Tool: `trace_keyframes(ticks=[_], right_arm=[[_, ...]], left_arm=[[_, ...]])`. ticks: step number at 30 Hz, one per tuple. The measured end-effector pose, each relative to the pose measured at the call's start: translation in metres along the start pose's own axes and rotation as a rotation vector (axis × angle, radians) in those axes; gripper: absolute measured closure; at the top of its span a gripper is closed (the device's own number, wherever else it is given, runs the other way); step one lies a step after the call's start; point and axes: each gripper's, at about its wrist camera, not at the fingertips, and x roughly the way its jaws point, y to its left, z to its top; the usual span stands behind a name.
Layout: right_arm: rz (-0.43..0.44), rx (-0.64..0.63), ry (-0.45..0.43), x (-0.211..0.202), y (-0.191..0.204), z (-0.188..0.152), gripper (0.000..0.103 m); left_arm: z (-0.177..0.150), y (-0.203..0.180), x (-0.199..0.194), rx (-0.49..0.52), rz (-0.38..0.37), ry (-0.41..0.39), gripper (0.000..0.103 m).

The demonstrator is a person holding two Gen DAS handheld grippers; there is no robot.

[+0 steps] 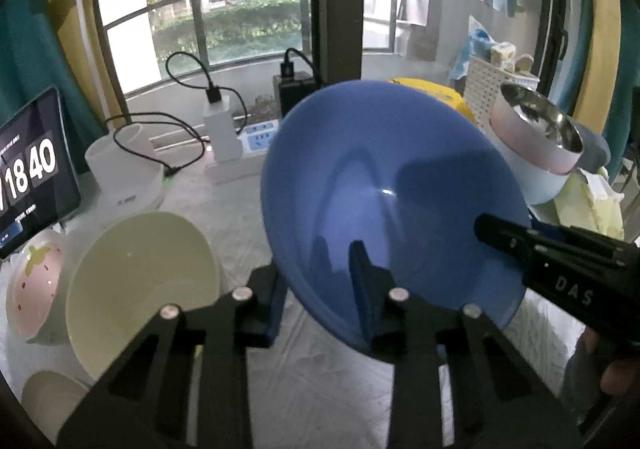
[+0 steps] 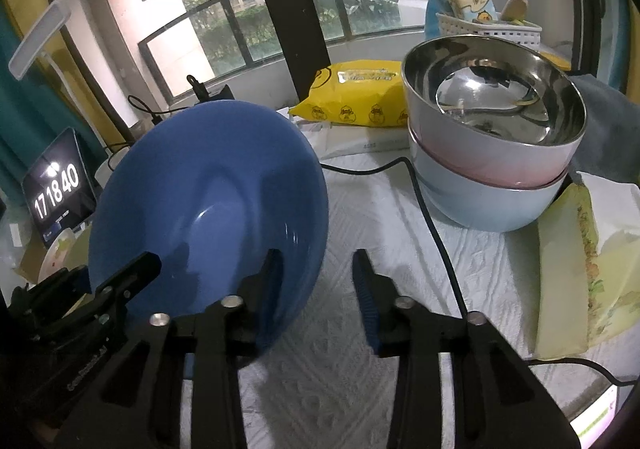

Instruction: Organize plates and bowls

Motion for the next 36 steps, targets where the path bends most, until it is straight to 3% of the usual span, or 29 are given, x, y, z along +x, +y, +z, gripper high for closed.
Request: trace_keyframes(ticks=[2, 22, 36], right_arm=[[0.002, -0.015, 0.004, 0.0, 0.004, -0.001, 0.087], [-0.019, -0.039, -0.054, -0.033, 0.017, -0.007, 0.088], [-0.035, -0.038, -0.083, -0.071, 0.032, -0.029, 0.088]], left_arm=[[0.001, 0.0, 0.0, 0.001, 0.005, -0.003, 0.079], [-0.005, 0.0, -0.026, -0.026, -0.022, 0.01, 0.08], [-0.025, 0.004, -0.059, -0.049, -0.068, 0.021, 0.08]])
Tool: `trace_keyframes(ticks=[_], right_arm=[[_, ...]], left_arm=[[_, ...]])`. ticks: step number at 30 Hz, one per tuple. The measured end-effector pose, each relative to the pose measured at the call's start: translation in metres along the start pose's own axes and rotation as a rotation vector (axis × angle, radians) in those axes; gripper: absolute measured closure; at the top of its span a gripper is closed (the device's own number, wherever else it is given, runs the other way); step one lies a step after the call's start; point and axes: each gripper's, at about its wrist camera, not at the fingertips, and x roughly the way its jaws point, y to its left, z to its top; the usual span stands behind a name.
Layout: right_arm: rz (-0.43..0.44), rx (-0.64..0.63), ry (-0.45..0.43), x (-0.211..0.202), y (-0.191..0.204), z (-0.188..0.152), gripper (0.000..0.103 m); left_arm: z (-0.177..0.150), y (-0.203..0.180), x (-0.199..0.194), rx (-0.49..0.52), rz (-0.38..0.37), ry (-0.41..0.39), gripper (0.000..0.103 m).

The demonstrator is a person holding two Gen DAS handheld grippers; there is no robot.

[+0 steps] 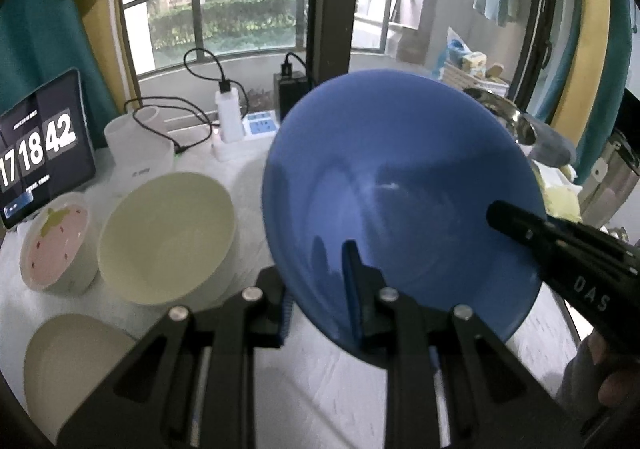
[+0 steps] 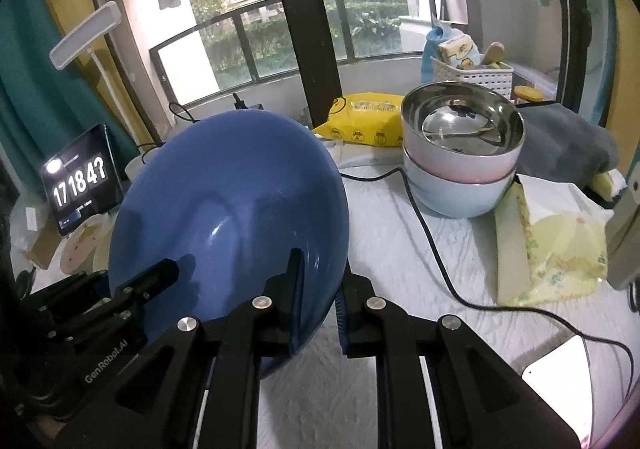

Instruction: Organize plates and bowls

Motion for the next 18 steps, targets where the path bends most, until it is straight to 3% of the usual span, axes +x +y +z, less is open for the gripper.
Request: trace_keyframes(ticks=[18], right_arm=[[0.001, -0.003, -0.021, -0.037, 0.017, -0.029, 0.088]], left_arm=[[-0.035, 0.002, -0.038, -0.001, 0.0, 0.007, 0.08]])
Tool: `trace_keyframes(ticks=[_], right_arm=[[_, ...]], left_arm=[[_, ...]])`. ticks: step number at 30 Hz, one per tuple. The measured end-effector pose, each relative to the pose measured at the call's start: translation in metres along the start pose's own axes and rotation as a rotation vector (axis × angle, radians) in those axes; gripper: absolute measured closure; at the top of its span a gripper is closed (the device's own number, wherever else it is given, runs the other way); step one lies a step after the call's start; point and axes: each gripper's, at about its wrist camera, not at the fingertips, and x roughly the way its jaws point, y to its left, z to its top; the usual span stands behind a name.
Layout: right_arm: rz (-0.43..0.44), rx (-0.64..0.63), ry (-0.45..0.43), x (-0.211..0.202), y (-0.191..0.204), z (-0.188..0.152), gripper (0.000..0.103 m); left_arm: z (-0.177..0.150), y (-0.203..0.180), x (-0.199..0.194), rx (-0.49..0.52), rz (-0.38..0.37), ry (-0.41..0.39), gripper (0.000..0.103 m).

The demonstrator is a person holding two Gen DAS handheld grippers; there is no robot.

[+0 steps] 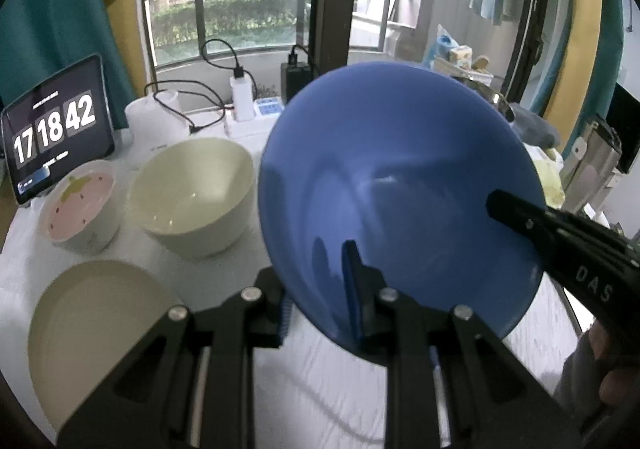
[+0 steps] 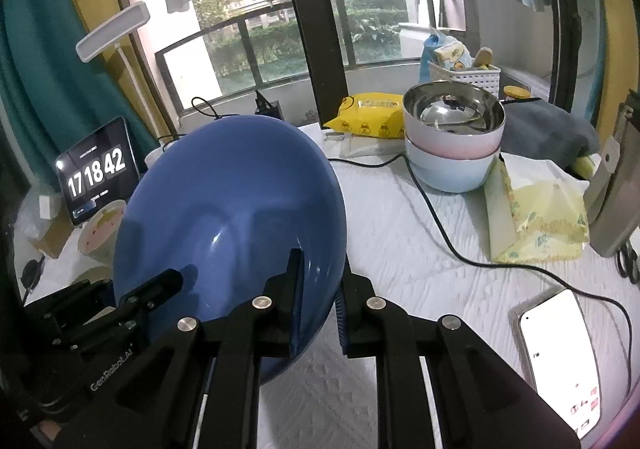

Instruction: Organize plates and bowls

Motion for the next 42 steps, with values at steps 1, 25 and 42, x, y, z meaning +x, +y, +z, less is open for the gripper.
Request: trace_keyframes(ticks=[1, 25, 42], right_arm=[[0.001, -0.001, 0.001, -0.002, 0.001, -0.002, 0.088], [0.021, 0.019, 0.081, -0.026, 0.005, -0.039, 0.086], [0.035, 0.005, 0.146, -0.029, 0.017, -0.05, 0.078]], left_arm=[[-0.003, 0.0, -0.002, 0.001, 0.001, 0.002, 0.08], [-0.047, 0.001, -0.024, -0.007, -0.012, 0.072, 0.08], [-0.065, 0.009, -0.031, -0.023, -0.02, 0.142, 0.077]])
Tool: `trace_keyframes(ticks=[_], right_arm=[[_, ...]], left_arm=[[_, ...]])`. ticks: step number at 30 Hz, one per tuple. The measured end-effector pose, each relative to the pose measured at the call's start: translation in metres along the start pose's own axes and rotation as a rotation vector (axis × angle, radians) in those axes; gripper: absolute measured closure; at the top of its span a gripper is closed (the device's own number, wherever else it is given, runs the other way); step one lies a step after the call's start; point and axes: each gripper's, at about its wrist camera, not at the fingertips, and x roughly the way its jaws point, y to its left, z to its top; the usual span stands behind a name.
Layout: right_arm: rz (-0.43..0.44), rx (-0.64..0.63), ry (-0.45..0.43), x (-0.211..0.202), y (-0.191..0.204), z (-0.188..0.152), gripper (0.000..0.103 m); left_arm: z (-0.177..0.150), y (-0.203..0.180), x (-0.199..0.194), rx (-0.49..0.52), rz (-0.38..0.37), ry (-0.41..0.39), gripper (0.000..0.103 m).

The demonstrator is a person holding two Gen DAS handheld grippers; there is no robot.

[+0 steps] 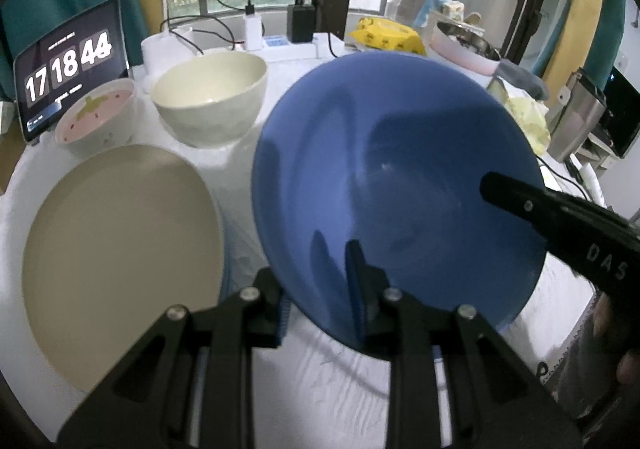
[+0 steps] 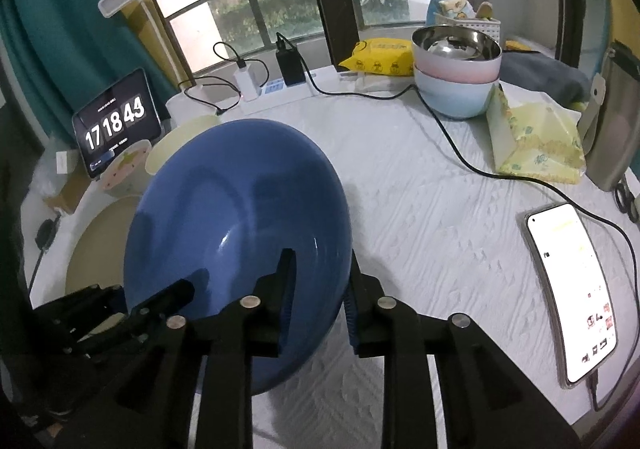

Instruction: Organize plates and bowls

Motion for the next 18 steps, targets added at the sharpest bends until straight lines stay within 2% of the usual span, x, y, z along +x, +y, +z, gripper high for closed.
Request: trace_keyframes(ticks=[4, 18], right_arm=[[0.013, 0.002, 0.018, 0.001, 0.0, 0.001, 0.074], [-0.006, -0.003, 0.002, -0.003, -0.006, 0.011, 0.072]], left_arm=[[-0.002, 0.001, -0.001, 0.003, 0.001, 0.012, 0.077], [0.002, 0.008, -0.017, 0.002, 0.021, -0.045, 0.069]])
